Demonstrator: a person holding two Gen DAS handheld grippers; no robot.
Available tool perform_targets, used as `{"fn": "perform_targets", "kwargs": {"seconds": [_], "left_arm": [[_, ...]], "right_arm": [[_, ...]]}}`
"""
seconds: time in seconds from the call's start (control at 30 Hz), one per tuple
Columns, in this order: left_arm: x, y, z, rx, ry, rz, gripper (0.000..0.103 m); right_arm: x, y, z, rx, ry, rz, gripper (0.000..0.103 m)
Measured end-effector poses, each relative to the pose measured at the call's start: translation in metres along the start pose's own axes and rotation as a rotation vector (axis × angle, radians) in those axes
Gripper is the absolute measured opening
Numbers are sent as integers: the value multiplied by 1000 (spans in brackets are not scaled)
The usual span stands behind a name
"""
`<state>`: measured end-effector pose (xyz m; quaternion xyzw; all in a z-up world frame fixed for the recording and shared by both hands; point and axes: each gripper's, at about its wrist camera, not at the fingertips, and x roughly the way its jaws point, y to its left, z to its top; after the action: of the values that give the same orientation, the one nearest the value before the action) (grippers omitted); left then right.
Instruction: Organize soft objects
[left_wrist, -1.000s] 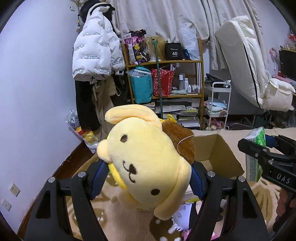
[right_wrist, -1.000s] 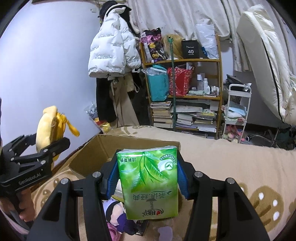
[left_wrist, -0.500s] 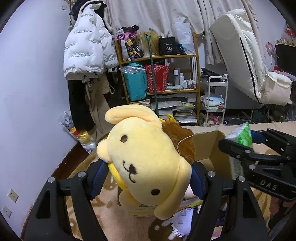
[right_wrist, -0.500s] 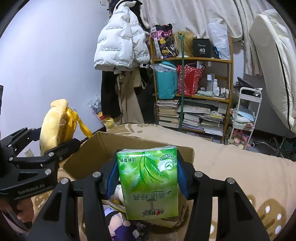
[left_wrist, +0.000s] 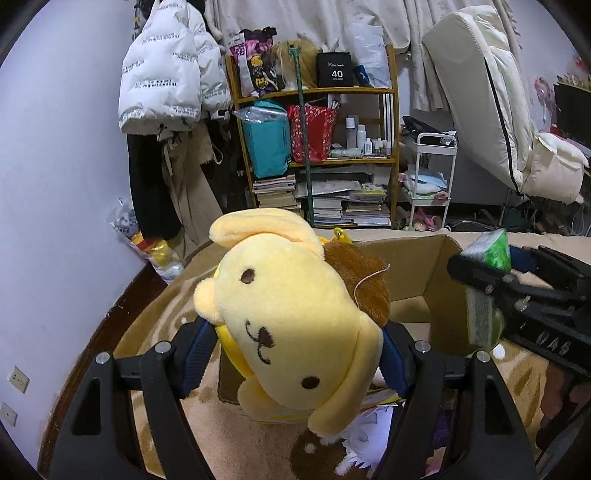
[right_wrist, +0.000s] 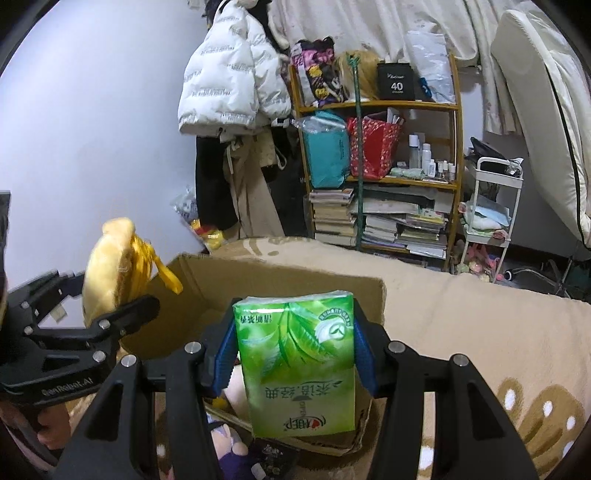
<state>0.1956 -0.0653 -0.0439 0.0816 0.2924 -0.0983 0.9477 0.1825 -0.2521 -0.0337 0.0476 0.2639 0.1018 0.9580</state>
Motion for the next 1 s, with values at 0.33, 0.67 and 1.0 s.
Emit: {"fn": "perform_targets", "kwargs": {"seconds": [0.33,0.67,1.0], "left_arm": [[12,2,-6,-13,43,-4,77],[18,8,-11,-54,78,-6,79],[18,9,-13,-65,106,8,89]], "right_arm": [[5,0,-2,13,-14,-1,57],[16,2,-11,-8,52,-15,58],[10,-4,-13,35,86,-18,65]]}}
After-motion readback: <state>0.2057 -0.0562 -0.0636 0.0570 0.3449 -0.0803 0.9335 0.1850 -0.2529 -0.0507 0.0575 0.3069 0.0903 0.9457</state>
